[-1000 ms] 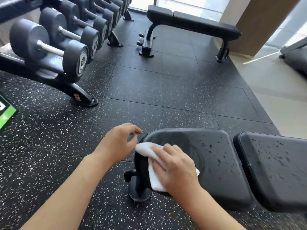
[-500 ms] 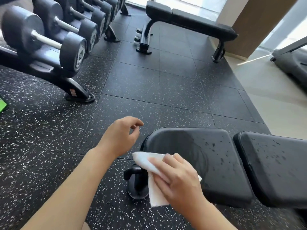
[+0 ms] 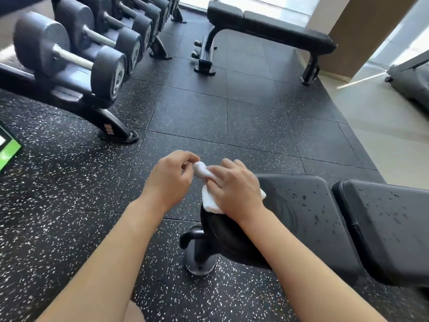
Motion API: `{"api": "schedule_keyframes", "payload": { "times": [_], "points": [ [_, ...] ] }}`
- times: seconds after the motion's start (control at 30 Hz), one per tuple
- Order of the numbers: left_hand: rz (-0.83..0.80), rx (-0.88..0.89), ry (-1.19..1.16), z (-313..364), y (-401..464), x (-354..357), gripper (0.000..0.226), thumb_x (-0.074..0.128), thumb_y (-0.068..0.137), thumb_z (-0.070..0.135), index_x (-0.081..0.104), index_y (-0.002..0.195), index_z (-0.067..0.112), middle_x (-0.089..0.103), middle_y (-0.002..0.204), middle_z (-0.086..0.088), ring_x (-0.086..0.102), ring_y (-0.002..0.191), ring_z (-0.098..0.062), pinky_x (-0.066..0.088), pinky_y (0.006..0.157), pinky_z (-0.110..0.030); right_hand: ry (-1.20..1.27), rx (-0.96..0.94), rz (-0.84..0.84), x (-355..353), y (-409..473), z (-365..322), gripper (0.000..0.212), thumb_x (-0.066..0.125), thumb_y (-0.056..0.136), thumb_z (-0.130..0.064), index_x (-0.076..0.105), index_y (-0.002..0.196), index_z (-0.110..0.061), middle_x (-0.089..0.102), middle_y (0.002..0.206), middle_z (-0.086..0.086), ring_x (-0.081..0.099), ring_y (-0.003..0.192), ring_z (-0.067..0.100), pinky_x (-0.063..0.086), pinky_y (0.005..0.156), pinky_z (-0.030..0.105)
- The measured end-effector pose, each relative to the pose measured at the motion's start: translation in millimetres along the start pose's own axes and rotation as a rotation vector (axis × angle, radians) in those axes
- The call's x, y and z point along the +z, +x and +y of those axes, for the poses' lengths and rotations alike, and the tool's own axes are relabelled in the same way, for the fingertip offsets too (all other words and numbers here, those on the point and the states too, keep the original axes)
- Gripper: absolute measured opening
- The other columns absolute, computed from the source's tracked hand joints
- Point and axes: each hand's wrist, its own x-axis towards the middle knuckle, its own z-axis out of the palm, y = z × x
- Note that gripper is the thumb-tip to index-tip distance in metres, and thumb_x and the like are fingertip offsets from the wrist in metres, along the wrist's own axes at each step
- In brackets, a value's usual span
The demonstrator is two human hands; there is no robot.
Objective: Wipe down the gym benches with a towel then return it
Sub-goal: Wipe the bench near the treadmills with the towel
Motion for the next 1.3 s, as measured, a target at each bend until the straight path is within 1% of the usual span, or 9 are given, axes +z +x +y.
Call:
{"api": "schedule_keyframes", "payload": {
  "times": [0.17,0.3,0.47,0.57,0.67,0.9,1.03,1.2,1.3],
  "points": [
    [-0.074,0.102,0.010,21.2,-11.8,9.2,0.021,0.062,0.096,0.011,0.075,0.109,0.019,0.073,0.107,0.007,0.067,0.095,-0.015,0.053,0.089,-0.037,0.050,-0.292,-0.012,-23.7,-112.5,-6.5,0.023,0.069,0.087,-0.028,0.071,0.110,-0.023,0.052,0.088,-0.001,0.048,0.080,0.026,0.043,0.068,0.038],
    [-0.163,0.156,0.015,29.8,-20.7,13.7,0.018,0.062,0.097,0.012,0.075,0.109,0.018,0.071,0.106,0.008,0.066,0.097,-0.012,0.052,0.092,-0.036,-0.061,-0.463,0.016,-27.5,-119.7,6.5,0.017,0.072,0.085,-0.026,0.075,0.102,-0.021,0.055,0.081,0.001,0.049,0.071,0.026,0.043,0.061,0.037],
    [-0.015,0.005,0.051,18.6,-14.5,-11.4,0.021,0.060,0.097,0.012,0.075,0.109,0.019,0.072,0.106,0.007,0.065,0.096,-0.014,0.051,0.089,-0.032,0.064,-0.153,0.003,-9.1,-17.9,8.7,0.015,0.068,0.088,-0.035,0.076,0.097,-0.026,0.059,0.085,0.001,0.060,0.086,0.028,0.053,0.072,0.040],
    [0.020,-0.020,0.064,17.8,-17.8,-18.5,0.020,0.060,0.098,0.015,0.075,0.110,0.021,0.072,0.106,0.007,0.064,0.090,-0.011,0.052,0.084,-0.031,-0.003,0.034,-0.117,7.1,41.6,14.8,0.025,0.056,0.090,-0.044,0.073,0.096,-0.026,0.063,0.097,-0.003,0.061,0.104,0.024,0.048,0.079,0.035],
    [0.009,-0.009,0.065,21.2,-20.8,-17.0,0.020,0.061,0.097,0.013,0.074,0.110,0.020,0.072,0.105,0.006,0.064,0.088,-0.010,0.052,0.082,-0.029,-0.028,0.041,-0.183,9.4,47.2,14.6,0.026,0.055,0.090,-0.044,0.073,0.095,-0.026,0.064,0.097,-0.004,0.060,0.105,0.023,0.045,0.078,0.035],
    [-0.040,0.044,0.077,30.8,-25.1,-2.4,0.021,0.062,0.097,0.012,0.073,0.111,0.020,0.071,0.106,0.010,0.063,0.094,-0.008,0.051,0.091,-0.031,0.207,-0.241,0.055,-25.1,-100.1,23.2,0.018,0.062,0.097,-0.036,0.064,0.087,-0.022,0.050,0.082,-0.004,0.046,0.078,0.022,0.045,0.068,0.041],
    [-0.180,0.115,0.104,38.1,-34.4,20.2,0.021,0.063,0.097,0.016,0.071,0.115,0.022,0.067,0.113,0.010,0.064,0.103,-0.013,0.050,0.095,-0.035,0.145,-0.359,0.085,-34.2,-130.1,46.9,0.021,0.061,0.103,-0.041,0.073,0.105,-0.024,0.052,0.085,-0.005,0.044,0.075,0.021,0.044,0.067,0.035],
    [-0.180,-0.009,0.086,25.6,-30.6,25.3,0.027,0.057,0.099,0.013,0.068,0.122,0.021,0.067,0.117,0.007,0.063,0.102,-0.017,0.046,0.093,-0.029,0.145,-0.106,0.100,-22.7,-59.3,57.6,0.018,0.069,0.093,-0.048,0.076,0.100,-0.033,0.054,0.081,-0.008,0.054,0.082,0.019,0.050,0.069,0.038],
    [-0.126,-0.070,0.057,17.8,-27.6,21.8,0.030,0.059,0.097,0.011,0.069,0.124,0.021,0.070,0.117,0.007,0.065,0.097,-0.015,0.049,0.094,-0.030,0.104,0.094,0.082,-15.3,0.5,66.9,0.032,0.051,0.091,-0.060,0.066,0.083,-0.032,0.055,0.082,-0.008,0.058,0.093,0.020,0.047,0.076,0.033]
  ]
}}
